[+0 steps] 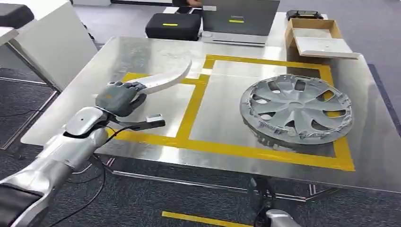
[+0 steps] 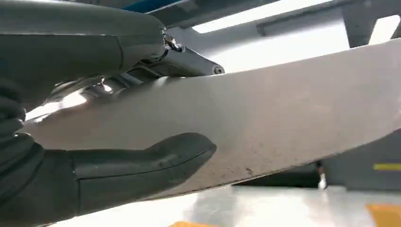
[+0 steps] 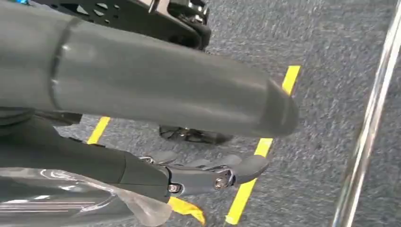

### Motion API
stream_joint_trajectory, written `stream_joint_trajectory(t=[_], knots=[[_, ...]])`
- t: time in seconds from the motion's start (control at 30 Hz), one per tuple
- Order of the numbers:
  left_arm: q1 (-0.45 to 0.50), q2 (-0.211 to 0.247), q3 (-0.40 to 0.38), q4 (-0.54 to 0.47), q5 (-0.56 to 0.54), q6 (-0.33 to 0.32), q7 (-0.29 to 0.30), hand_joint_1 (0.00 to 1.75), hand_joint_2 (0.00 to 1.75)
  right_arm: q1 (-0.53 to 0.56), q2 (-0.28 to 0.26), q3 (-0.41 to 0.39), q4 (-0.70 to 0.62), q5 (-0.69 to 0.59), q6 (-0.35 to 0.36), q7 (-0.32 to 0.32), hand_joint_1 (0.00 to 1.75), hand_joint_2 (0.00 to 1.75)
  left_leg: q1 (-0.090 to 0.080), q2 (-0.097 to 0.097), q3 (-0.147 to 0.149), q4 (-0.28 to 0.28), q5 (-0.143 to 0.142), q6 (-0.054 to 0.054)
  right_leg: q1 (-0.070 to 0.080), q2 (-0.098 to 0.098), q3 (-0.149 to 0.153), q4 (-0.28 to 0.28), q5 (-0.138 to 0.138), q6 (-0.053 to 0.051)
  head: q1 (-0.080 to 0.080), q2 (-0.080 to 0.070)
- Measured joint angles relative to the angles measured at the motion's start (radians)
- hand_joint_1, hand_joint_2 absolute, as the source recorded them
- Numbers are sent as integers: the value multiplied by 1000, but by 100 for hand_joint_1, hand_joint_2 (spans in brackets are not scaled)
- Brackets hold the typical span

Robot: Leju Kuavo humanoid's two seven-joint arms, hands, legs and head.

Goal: Take the parts from the cabinet and place them on the table.

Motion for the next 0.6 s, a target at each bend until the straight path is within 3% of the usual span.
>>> stream_joint_trajectory(t=[0.07, 0.13, 0.17, 0.23, 0.27, 0.3, 0.37, 0.43, 0.5, 0.6], knots=[[-23, 12, -16, 46, -39, -21, 17, 175, 175, 2, 2, 3, 1, 1, 0, 0, 0, 0, 3, 0, 2, -3, 2, -7, 3, 2, -2, 1, 0, -10, 1, 0], [-43, 22, -24, 76, -54, -27, 21, 175, 175, -2, 5, 7, 1, 3, -1, -2, 0, 0, 5, 1, -9, 21, -21, -19, -4, 2, 5, -6, 4, -21, -1, 0], [-56, 24, -29, 90, -68, -31, 26, 175, 175, -4, 7, 7, 2, 3, 0, -3, 0, 0, 6, 1, -34, 79, -52, -23, -5, 1, 7, -6, 2, -29, -4, 0], [-73, 31, -44, 130, -91, -45, 43, 175, 175, -5, 10, 8, 2, 3, 3, 4, 0, 0, 7, 1, -106, 231, -110, -29, -4, 1, 10, -6, 0, -33, -3, 0], [-76, 34, -50, 148, -99, -52, 52, 175, 175, -4, 10, 8, 2, 3, 5, 10, 0, 0, 7, 1, -138, 290, -122, -30, -4, 2, 11, -6, -1, -35, -4, 0], [-79, 39, -53, 163, -104, -56, 62, 175, 175, -4, 10, 8, 3, 3, 7, 14, 0, 0, 7, 1, -149, 300, -111, -29, -4, 4, 12, -6, -2, -35, -3, 0], [-88, 44, -58, 188, -113, -60, 74, 175, 175, -6, 11, 8, 3, 3, 7, 16, 0, 0, 7, 1, -114, 202, -35, -22, -3, 5, 16, -6, -5, -35, -3, 0], [-102, 48, -61, 209, -121, -57, 78, 175, 175, -10, 16, 8, 3, 3, 7, 18, 0, 0, 5, 1, -44, 34, 48, -9, -2, 5, 19, -7, -8, -31, -3, 0], [-112, 50, -63, 226, -122, -54, 78, 175, 175, -13, 19, 8, 3, 2, 7, 19, 0, 0, -2, 1, -25, -6, 25, -5, 4, 6, 13, -5, -11, -22, -3, 0], [-112, 50, -65, 242, -123, -52, 79, 175, 175, -14, 22, 8, 3, 3, 9, 21, 0, 0, 0, -2, -21, -12, 27, 5, 3, 2, 15, -11, -13, -5, -2, 0]])
